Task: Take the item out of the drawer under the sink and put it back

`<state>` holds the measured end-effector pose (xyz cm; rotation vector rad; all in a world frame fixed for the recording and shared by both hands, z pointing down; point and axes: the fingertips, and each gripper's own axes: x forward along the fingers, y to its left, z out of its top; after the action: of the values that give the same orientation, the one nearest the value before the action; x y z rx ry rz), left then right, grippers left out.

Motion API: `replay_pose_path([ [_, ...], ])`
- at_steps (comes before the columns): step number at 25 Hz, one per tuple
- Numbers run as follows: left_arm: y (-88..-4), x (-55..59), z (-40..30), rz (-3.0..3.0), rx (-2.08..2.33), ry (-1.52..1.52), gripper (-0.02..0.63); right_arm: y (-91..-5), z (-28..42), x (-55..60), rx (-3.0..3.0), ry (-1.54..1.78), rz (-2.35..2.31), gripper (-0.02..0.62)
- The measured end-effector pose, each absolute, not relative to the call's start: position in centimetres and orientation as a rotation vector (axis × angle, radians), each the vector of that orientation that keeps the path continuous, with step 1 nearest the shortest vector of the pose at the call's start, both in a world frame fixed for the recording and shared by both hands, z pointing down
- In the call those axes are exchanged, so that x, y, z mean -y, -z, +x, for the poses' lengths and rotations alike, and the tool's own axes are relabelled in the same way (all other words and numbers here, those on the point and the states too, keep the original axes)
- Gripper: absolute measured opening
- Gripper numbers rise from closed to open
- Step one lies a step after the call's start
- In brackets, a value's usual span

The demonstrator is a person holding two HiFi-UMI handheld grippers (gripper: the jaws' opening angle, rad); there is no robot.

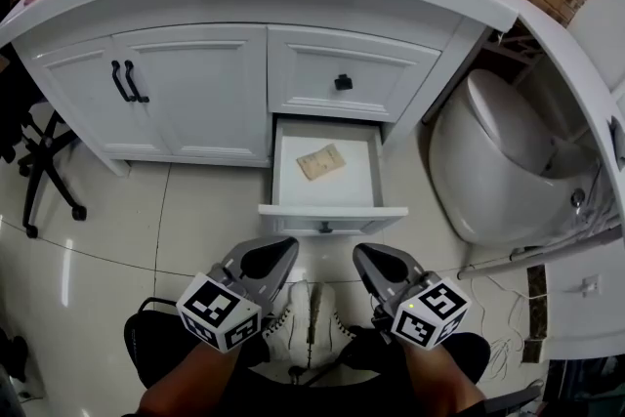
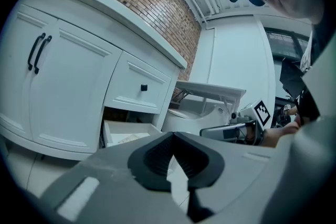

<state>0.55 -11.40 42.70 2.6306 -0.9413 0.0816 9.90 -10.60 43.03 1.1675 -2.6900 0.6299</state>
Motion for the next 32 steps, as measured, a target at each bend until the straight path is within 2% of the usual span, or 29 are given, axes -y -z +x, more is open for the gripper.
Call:
replay_pose_path([
  [9, -44.0, 13.0, 0.6, 2.622, 0.934, -0.096, 0.006, -43.7, 10.0, 12.3, 2.666, -0.595, 1.140, 0.003],
  [11, -44.1, 13.3, 0.8, 2.628, 0.932, -0.100, 0.006, -42.9, 9.9, 12.9, 2.648, -0.478, 1.094, 0.005],
  [17, -44.4, 13.7, 0.7, 2.630, 0.915, -0.093, 0.006, -41.3, 9.1, 17.4, 2.435, 0.008, 0.867, 0.086],
  [21, -44.5, 14.3, -0.1, 2.619, 0.935, -0.091, 0.006, -41.9, 8.0, 22.0, 2.351, 0.135, 0.754, 0.091],
  [26, -44.5, 14.7, -0.6, 2.610, 0.940, -0.086, 0.006, -45.4, 7.0, 28.2, 2.247, 0.203, 0.646, 0.095],
  [32, -44.4, 14.7, -1.2, 2.601, 0.941, -0.099, 0.006, -51.8, 5.7, 33.2, 2.071, 0.186, 0.475, 0.140],
])
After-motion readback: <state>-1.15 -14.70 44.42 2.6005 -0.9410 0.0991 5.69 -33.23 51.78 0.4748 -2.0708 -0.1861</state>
